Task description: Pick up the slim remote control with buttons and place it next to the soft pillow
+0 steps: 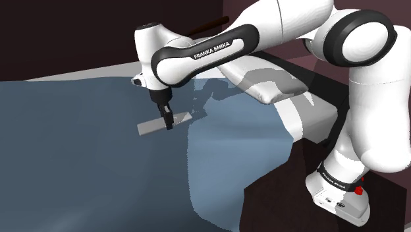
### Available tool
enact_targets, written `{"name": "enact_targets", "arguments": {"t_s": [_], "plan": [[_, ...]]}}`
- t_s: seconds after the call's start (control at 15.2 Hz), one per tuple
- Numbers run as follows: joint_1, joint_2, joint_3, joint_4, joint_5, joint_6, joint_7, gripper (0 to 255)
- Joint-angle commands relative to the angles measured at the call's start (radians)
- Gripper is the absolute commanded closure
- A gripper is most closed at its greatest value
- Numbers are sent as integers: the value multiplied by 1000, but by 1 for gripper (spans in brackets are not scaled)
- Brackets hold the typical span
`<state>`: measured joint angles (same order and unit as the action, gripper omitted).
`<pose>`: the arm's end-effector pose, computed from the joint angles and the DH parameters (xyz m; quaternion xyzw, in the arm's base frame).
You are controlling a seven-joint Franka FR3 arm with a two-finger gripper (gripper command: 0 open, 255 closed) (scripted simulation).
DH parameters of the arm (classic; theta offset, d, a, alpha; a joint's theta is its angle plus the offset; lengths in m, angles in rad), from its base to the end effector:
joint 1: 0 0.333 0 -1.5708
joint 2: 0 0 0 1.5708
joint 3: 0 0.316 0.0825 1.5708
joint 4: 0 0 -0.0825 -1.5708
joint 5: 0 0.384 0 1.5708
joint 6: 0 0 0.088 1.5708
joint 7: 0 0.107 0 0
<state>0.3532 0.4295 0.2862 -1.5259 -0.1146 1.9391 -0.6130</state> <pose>0.5648 0.3766 0.4193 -0.8054 -0.5927 -0.0008 0.0055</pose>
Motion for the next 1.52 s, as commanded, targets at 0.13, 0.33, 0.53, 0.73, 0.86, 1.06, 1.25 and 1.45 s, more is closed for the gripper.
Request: {"name": "enact_targets", "arguments": {"t_s": [0.13, 0.33, 0.53, 0.73, 0.86, 1.06, 1.25, 1.45], "plan": [[-1, -12, 2, 39, 5, -50, -5, 255], [0, -17, 3, 72, 7, -88, -7, 255], [2, -20, 4, 108, 8, -127, -8, 255], [4, -21, 5, 147, 9, -167, -9, 255], [6, -20, 5, 169, 9, -189, -10, 255], [-51, -105, -6, 49, 35, -149, -70, 255], [-102, -179, -22, -51, 59, -119, -135, 255], [-148, -242, -43, -135, 80, -97, -202, 255]]}}
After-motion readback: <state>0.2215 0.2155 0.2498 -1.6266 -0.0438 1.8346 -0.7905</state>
